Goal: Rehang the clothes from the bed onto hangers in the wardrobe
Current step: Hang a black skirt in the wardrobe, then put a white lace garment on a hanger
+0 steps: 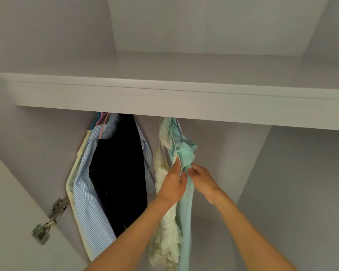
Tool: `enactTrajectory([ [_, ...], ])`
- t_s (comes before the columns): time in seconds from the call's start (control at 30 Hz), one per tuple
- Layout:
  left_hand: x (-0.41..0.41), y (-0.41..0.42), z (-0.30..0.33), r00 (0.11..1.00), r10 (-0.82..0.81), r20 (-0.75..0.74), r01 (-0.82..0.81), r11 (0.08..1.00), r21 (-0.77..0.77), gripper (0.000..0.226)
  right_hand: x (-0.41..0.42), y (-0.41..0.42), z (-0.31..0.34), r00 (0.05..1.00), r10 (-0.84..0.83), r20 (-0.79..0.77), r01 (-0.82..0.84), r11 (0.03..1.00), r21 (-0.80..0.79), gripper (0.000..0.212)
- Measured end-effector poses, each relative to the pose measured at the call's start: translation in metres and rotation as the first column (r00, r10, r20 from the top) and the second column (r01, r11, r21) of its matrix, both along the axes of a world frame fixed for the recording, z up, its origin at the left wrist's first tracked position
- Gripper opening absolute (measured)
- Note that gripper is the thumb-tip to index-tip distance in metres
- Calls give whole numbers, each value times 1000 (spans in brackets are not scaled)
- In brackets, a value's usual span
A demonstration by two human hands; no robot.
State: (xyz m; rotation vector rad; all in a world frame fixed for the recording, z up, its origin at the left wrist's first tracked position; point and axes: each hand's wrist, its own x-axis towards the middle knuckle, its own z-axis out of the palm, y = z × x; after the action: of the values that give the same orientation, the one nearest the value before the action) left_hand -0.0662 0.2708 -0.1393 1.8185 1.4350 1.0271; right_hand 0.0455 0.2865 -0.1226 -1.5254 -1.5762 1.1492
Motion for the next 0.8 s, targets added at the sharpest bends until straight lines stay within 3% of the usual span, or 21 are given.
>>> enactTrajectory([
  [0.2, -8, -8, 11, 991, -20, -135, 15, 999, -37, 55, -16, -15, -1, 1000, 27, -5, -27, 997, 79, 28],
  [0.4, -21, -11, 12, 994, -12, -113, 0, 995, -103, 52, -6, -27, 2, 992, 110, -55, -106, 992, 68, 34],
  [0.5, -34, -28, 13, 987, -20, -161, 13, 999, -39, 48, -3, -38, -3, 986, 158, 58, -164, 979, 119, 36],
  [0.57, -42, -44, 11, 957, 12, -290, -6, 1000, 20, 50, -1, -50, -7, 975, 146, 170, -176, 968, 180, 45],
  [0.67, -56, -75, 2, 849, 171, -499, -113, 983, 145, 56, 3, -73, -8, 907, 127, 401, -280, 894, 349, 57],
  [0.8, -75, -133, -19, 743, 290, -603, -206, 957, 206, 63, -1, -106, -11, 787, 129, 604, -439, 805, 400, 60],
])
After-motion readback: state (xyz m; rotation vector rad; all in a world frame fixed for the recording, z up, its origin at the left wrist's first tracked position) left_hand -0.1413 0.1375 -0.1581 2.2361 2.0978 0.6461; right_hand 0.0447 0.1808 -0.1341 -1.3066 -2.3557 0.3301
